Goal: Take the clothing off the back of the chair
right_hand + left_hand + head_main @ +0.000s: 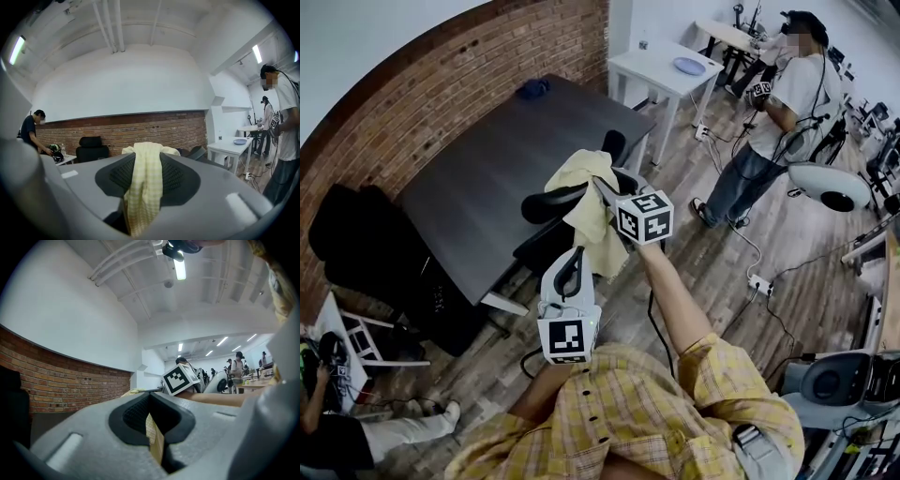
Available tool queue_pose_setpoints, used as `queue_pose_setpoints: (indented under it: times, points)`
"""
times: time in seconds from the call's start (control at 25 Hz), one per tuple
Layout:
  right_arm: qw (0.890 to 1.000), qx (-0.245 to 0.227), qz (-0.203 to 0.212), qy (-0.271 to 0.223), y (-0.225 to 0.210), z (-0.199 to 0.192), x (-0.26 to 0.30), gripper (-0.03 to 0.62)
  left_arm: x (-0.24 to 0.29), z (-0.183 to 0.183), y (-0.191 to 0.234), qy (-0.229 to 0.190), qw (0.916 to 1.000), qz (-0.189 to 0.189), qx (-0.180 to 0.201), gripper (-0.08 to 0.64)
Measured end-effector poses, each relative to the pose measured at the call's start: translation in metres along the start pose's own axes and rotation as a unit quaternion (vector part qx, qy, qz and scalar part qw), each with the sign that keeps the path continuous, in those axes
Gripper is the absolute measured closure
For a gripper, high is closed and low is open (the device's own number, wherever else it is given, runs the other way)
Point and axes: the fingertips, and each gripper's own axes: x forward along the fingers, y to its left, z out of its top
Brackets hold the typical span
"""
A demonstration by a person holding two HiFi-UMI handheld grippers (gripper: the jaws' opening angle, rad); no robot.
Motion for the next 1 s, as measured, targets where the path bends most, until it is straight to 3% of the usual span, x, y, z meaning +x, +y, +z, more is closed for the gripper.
queue_pose_setpoints:
  times: [0.4, 1.0]
  points:
    - [0.999, 0.004, -0.018, -0.027, 0.001, 0.016, -0.008, 0.445, -0.002, -0.001, 0.005, 0.0, 0.9999, 0.012, -0.007, 0.558]
    - [0.992, -0.024, -0.044, -0.116, 0.017, 0.089, -0.055, 0.442, -0.003, 0.009, 0.006, -0.01, 0.9998, 0.016, -0.004, 0.558]
